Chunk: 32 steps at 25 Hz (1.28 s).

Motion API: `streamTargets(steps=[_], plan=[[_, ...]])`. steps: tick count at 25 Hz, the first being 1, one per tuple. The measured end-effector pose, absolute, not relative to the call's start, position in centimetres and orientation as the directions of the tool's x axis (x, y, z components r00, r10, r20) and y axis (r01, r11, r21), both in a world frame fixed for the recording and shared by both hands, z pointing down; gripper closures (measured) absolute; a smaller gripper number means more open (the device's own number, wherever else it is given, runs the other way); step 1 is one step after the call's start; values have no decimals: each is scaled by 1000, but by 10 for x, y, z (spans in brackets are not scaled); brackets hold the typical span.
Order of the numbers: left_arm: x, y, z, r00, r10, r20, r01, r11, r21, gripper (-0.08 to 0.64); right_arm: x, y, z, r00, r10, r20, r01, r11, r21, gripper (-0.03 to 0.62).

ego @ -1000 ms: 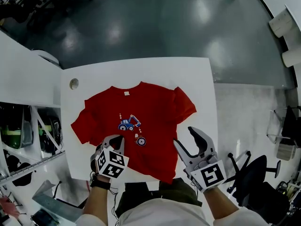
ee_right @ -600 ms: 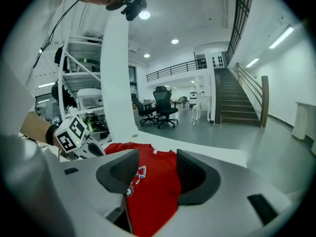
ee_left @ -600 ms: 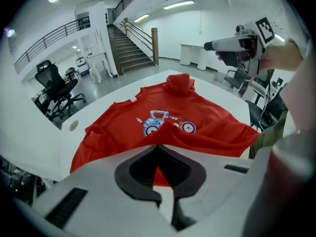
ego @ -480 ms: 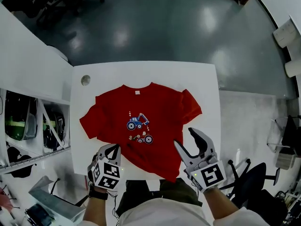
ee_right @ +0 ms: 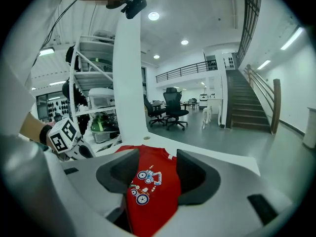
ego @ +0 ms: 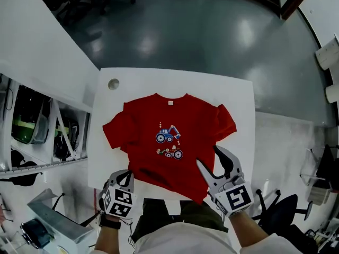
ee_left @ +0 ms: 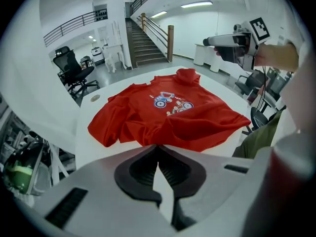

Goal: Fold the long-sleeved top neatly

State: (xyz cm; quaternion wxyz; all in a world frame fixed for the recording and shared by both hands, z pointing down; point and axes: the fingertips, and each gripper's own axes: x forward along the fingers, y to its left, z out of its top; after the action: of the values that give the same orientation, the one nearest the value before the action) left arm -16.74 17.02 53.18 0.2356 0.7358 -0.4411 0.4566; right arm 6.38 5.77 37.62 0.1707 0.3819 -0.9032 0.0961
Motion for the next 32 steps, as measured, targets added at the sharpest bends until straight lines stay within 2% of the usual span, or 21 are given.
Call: streamTargets(steps=[12, 32], plan=[[-200, 228, 573, 156, -381, 911, -930, -367, 6, 546, 31, 70, 381, -683, -607, 406, -678, 734, -44, 342], [-217, 269, 590, 123, -300, 946, -941, -339, 15, 541, 18, 69, 387, -700, -592, 400, -659, 751, -42, 342]])
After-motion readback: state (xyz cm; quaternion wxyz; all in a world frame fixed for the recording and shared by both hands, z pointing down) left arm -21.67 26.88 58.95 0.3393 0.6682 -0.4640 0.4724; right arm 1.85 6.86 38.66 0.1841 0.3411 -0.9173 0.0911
